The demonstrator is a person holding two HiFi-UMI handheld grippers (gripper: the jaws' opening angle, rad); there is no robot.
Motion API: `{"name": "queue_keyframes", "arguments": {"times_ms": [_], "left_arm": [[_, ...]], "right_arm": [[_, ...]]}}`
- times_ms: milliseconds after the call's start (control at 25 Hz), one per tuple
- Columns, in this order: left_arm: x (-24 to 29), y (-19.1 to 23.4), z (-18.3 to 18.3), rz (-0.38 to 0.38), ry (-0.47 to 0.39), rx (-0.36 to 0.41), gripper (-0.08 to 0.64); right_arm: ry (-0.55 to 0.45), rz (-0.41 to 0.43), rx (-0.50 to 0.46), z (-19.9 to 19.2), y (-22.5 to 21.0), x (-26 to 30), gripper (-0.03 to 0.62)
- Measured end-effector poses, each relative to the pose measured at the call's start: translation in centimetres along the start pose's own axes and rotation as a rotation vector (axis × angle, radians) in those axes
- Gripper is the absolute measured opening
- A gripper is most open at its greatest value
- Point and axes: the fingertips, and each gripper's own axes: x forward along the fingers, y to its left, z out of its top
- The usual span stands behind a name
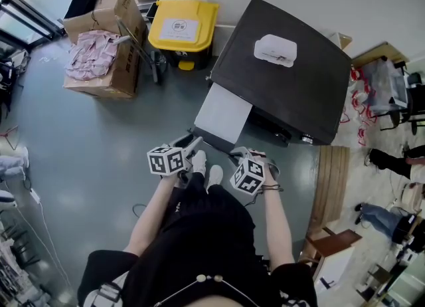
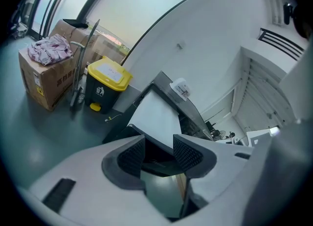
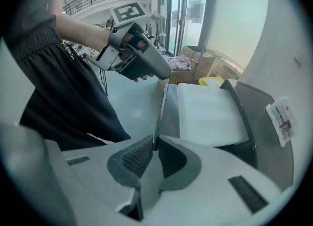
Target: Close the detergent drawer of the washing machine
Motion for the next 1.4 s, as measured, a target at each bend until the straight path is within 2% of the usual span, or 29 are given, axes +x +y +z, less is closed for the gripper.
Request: {"name": "queue_keyframes", "arguments": {"times_ms": [1400], "left_arm": [[4.1, -0.9, 3.7, 0.023, 0.014, 0.032, 0.181]], "right_arm": [[-0.017, 0.027, 0.018, -0.6, -5.6, -0.4, 0.04]]}}
